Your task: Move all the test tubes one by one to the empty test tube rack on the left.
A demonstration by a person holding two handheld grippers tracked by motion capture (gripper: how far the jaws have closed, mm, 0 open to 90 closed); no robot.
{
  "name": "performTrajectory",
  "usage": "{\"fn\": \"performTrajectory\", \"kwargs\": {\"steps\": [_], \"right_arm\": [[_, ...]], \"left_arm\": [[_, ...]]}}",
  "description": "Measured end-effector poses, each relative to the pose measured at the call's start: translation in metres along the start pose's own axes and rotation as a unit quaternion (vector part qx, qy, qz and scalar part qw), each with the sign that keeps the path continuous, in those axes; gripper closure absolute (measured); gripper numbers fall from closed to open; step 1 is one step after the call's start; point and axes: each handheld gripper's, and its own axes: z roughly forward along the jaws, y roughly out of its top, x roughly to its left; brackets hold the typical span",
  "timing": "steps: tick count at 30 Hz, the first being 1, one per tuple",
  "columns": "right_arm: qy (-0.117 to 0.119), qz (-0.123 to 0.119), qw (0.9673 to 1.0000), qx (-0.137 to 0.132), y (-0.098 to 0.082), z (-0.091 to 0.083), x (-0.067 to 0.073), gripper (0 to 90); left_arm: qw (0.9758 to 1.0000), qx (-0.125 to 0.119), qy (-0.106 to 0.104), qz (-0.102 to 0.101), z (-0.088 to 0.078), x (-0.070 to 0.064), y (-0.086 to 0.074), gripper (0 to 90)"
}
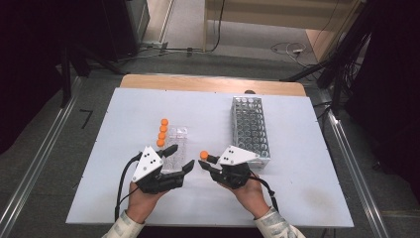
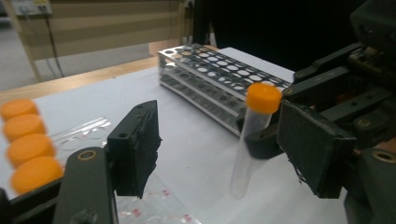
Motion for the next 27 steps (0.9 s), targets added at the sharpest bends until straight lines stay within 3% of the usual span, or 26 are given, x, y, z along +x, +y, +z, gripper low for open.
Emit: {"fn": "performTrajectory", "kwargs": {"steps": [6,11,20,27], "right_arm": [[0.019,-0.006,0.9998,0.003,0.000,0.004,0.009,72.2],[0.043,0.004,0.9991,0.005,0.000,0.006,0.012,72.2],[0.048,0.008,0.9988,0.006,0.000,0.008,0.013,72.1],[0.048,0.011,0.9988,0.008,0.000,0.008,0.012,72.1]], "left_arm": [[0.9997,0.005,-0.021,0.010,0.009,-0.009,-0.002,41.1],[0.9996,0.008,-0.025,0.013,0.012,-0.012,-0.003,48.0],[0.9996,0.007,-0.025,0.015,0.014,-0.014,-0.005,64.6],[0.9994,0.008,-0.029,0.015,0.015,-0.014,-0.006,69.4]]}}
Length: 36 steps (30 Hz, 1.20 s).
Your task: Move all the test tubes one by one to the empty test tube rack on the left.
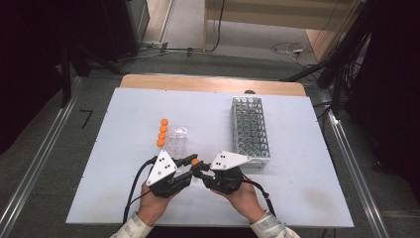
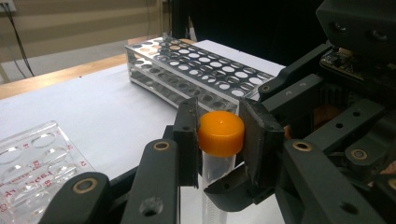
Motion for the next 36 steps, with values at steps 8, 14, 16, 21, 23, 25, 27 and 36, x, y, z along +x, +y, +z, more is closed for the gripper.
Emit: {"fn": "performTrajectory", "kwargs": {"steps": [8,14,16,21,23,25,27,36], "right_arm": [[0.013,0.013,0.9998,-0.005,0.000,-0.002,-0.001,47.7],[0.006,0.020,0.9997,-0.009,-0.001,-0.008,-0.005,33.5],[0.003,0.024,0.9996,-0.011,-0.003,-0.011,-0.007,30.9],[-0.008,0.030,0.9994,-0.016,-0.007,-0.019,-0.011,28.4],[-0.011,0.031,0.9993,-0.016,-0.009,-0.023,-0.012,28.3],[-0.015,0.033,0.9992,-0.018,-0.011,-0.027,-0.014,28.2],[-0.019,0.035,0.9990,-0.019,-0.012,-0.031,-0.015,28.3],[-0.029,0.043,0.9984,-0.020,-0.018,-0.041,-0.019,28.7]], "left_arm": [[0.9998,-0.015,0.000,-0.016,-0.006,0.006,0.004,70.2],[0.9992,-0.025,0.006,-0.030,-0.016,0.016,0.010,70.3],[0.9989,-0.030,0.008,-0.034,-0.020,0.019,0.012,70.3],[0.9982,-0.037,0.022,-0.040,-0.030,0.026,0.017,70.3],[0.9977,-0.042,0.030,-0.045,-0.036,0.030,0.019,70.3],[0.9971,-0.046,0.037,-0.049,-0.041,0.034,0.020,70.3],[0.9964,-0.049,0.046,-0.051,-0.046,0.038,0.022,70.3],[0.9937,-0.061,0.076,-0.054,-0.062,0.050,0.026,70.3]]}}
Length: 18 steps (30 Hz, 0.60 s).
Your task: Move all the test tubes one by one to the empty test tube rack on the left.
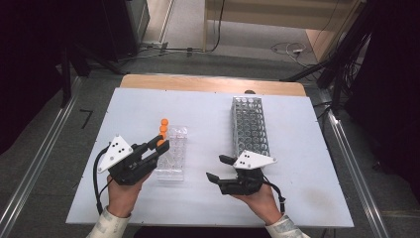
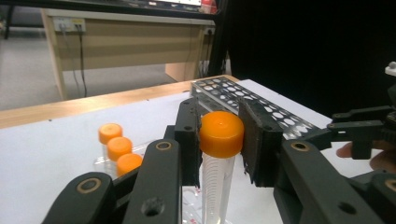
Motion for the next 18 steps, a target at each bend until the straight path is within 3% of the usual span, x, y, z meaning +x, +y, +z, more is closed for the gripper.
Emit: {"fn": "performTrajectory", "kwargs": {"steps": [9,18], "right_arm": [[-0.002,0.000,1.0000,0.000,-0.001,-0.001,0.000,29.3],[-0.001,0.001,1.0000,0.000,-0.001,0.000,-0.001,29.7]], "left_arm": [[0.9993,-0.005,0.037,0.011,-0.005,0.009,0.000,70.3],[0.9983,0.000,0.055,0.019,-0.003,0.014,-0.004,70.4]]}}
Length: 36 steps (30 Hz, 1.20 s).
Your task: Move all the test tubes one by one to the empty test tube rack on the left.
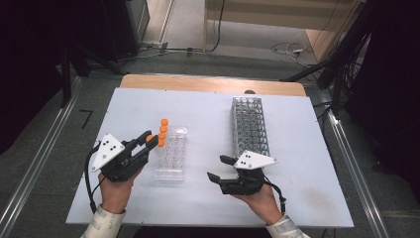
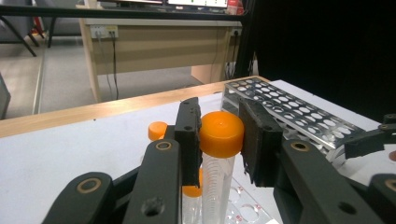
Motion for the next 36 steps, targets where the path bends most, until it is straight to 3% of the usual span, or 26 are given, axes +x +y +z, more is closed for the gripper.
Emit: {"fn": "performTrajectory", "kwargs": {"steps": [7,20,32,36], "right_arm": [[-0.001,0.001,1.0000,0.001,0.000,0.000,0.000,29.9],[0.000,-0.001,1.0000,0.002,-0.001,0.000,0.000,30.1],[0.001,0.000,1.0000,0.005,-0.001,0.001,0.001,30.2],[0.001,0.000,1.0000,0.005,-0.001,0.001,0.001,30.2]], "left_arm": [[0.9999,0.011,0.007,0.008,0.006,-0.001,-0.008,70.3],[0.9976,0.040,0.028,0.050,0.016,-0.014,-0.021,70.2],[0.9968,0.050,0.039,0.048,0.019,-0.016,-0.026,69.0],[0.9974,0.048,0.034,0.040,0.019,-0.014,-0.026,63.3]]}}
